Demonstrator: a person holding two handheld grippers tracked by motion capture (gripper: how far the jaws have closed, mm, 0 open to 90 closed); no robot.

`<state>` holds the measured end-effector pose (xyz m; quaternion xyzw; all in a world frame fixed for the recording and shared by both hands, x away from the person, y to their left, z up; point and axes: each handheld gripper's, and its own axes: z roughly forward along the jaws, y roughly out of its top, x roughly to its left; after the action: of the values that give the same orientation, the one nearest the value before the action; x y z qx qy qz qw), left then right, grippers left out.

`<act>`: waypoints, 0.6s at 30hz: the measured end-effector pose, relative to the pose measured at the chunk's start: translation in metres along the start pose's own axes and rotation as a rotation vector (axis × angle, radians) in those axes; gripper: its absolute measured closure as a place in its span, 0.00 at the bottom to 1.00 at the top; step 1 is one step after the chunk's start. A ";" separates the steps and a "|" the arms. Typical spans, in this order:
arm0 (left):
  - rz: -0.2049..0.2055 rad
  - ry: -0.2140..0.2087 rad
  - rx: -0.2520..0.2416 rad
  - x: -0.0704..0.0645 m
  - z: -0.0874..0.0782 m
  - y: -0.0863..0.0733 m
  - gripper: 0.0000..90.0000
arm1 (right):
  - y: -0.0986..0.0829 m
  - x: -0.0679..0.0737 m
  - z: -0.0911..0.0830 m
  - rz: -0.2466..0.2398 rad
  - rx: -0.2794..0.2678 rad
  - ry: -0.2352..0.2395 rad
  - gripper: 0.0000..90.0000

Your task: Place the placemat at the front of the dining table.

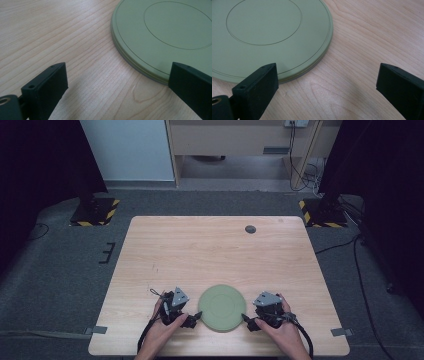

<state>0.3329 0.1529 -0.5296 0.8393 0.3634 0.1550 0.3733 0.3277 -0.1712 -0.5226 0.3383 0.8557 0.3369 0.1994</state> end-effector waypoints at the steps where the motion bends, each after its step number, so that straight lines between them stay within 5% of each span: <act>1: 0.000 0.000 0.000 0.000 0.000 0.000 0.01 | 0.000 0.000 0.000 0.002 0.001 -0.001 0.04; 18: -0.011 0.025 -0.006 0.001 0.003 0.003 0.00 | 0.002 -0.001 0.001 0.014 0.004 -0.026 0.03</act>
<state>0.3363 0.1504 -0.5296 0.8341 0.3724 0.1645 0.3723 0.3294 -0.1703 -0.5222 0.3488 0.8515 0.3320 0.2073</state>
